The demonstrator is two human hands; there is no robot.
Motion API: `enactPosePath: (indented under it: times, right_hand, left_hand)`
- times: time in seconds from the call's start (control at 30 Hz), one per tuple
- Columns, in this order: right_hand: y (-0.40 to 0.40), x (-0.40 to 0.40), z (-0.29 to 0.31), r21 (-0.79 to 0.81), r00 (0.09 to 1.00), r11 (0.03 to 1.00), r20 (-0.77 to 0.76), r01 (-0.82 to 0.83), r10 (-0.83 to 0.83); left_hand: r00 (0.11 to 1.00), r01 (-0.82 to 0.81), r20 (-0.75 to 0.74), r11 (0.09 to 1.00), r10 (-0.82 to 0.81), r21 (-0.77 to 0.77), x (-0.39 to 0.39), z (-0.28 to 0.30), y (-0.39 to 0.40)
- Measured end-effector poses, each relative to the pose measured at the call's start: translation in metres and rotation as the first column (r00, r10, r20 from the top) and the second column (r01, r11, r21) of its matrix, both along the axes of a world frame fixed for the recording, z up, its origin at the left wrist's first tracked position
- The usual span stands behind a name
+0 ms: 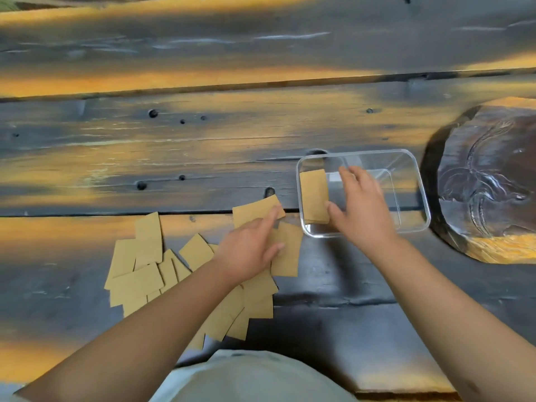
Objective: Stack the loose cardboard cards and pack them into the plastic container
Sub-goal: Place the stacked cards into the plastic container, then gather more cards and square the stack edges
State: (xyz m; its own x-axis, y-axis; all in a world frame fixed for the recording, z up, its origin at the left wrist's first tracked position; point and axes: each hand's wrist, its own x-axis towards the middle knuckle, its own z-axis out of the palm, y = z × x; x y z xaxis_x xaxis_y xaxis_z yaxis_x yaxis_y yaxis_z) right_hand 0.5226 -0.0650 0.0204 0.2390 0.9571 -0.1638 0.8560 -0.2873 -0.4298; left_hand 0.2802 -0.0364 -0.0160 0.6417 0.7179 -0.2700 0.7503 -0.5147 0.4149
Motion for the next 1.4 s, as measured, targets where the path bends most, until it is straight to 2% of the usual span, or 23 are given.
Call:
enactPosePath:
  times: [0.07, 0.1, 0.17, 0.2, 0.27, 0.33, 0.4, 0.5, 0.6, 0.77, 0.9, 1.0, 1.1, 1.2, 1.23, 1.3, 1.37, 1.4]
  right_hand:
    - [-0.026, -0.019, 0.015, 0.238, 0.987, 0.959, 0.064, -0.156, 0.145]
    - [-0.037, -0.033, 0.018, 0.293, 0.962, 0.916, 0.09, -0.272, 0.257]
    - [-0.055, -0.062, 0.016, 0.294, 0.88, 0.831, 0.098, -0.473, 0.466]
    - [-0.057, -0.075, 0.012, 0.254, 0.843, 0.808, 0.07, -0.532, 0.533]
    - [-0.051, -0.101, -0.002, 0.039, 0.797, 0.796, -0.002, -0.603, 0.604]
    - [-0.036, -0.12, -0.023, -0.239, 0.803, 0.776, -0.022, -0.583, 0.596]
    - [-0.017, -0.133, -0.044, -0.413, 0.811, 0.734, -0.02, -0.539, 0.585]
    - [0.011, -0.147, -0.065, -0.545, 0.81, 0.677, -0.006, -0.495, 0.587]
    - [0.038, -0.157, -0.073, -0.614, 0.82, 0.665, 0.049, -0.426, 0.57]
    - [0.045, -0.161, -0.078, -0.651, 0.891, 0.681, 0.019, -0.334, 0.454]
    - [0.02, -0.17, -0.079, -0.522, 0.925, 0.814, 0.113, -0.255, 0.362]
    - [0.0, -0.177, -0.081, -0.504, 0.965, 0.842, 0.063, -0.191, 0.256]
    - [-0.02, -0.177, -0.078, -0.508, 0.971, 0.837, 0.01, -0.201, 0.239]
    - [-0.045, -0.169, -0.073, -0.391, 0.976, 0.902, 0.039, -0.181, 0.213]
    - [-0.054, -0.166, -0.073, -0.334, 0.987, 0.934, 0.046, -0.127, 0.151]
    - [-0.073, -0.161, -0.075, -0.267, 0.995, 0.958, 0.036, 0.101, -0.095]
    - [-0.087, -0.155, -0.079, -0.345, 0.913, 0.858, -0.006, 0.381, -0.408]
    - [-0.092, -0.153, -0.081, -0.398, 0.869, 0.798, -0.007, 0.452, -0.495]
  left_hand:
    - [0.998, -0.012, -0.068, 1.0, 0.012, 0.007, -0.028, -0.008, -0.003]
    - [0.994, 0.018, -0.105, 0.999, -0.015, 0.033, -0.043, -0.012, -0.007]
    - [0.981, 0.14, -0.148, 0.988, -0.129, 0.067, -0.07, -0.022, -0.023]
    - [0.969, 0.201, -0.161, 0.977, -0.188, 0.071, -0.081, -0.026, -0.033]
    - [0.945, 0.269, -0.208, 0.962, -0.253, 0.053, -0.101, -0.032, -0.052]
    - [0.937, 0.258, -0.258, 0.964, -0.234, 0.066, -0.116, -0.036, -0.066]
    - [0.934, 0.244, -0.289, 0.966, -0.21, 0.085, -0.127, -0.037, -0.073]
    - [0.925, 0.244, -0.321, 0.966, -0.205, 0.087, -0.141, -0.038, -0.075]
    - [0.925, 0.205, -0.341, 0.977, -0.171, 0.067, -0.161, -0.041, -0.072]
    - [0.936, 0.039, -0.352, 0.998, -0.022, 0.043, -0.176, -0.046, -0.063]
    - [0.946, -0.144, -0.291, 0.989, 0.144, 0.022, -0.154, -0.05, -0.058]
    - [0.962, -0.114, -0.249, 0.993, 0.114, 0.013, -0.137, -0.056, -0.059]
    - [0.967, -0.051, -0.252, 0.998, 0.037, -0.048, -0.128, -0.061, -0.06]
    - [0.957, -0.01, -0.288, 0.998, -0.01, -0.07, -0.124, -0.063, -0.057]
    - [0.966, -0.017, -0.257, 0.999, 0.003, -0.051, -0.124, -0.062, -0.056]
    - [0.991, -0.076, -0.107, 0.997, 0.078, 0.024, -0.129, -0.056, -0.052]
    - [0.977, -0.214, 0.044, 0.974, 0.21, 0.081, -0.134, -0.054, -0.044]
    - [0.954, -0.293, 0.082, 0.953, 0.287, 0.072, -0.136, -0.053, -0.039]
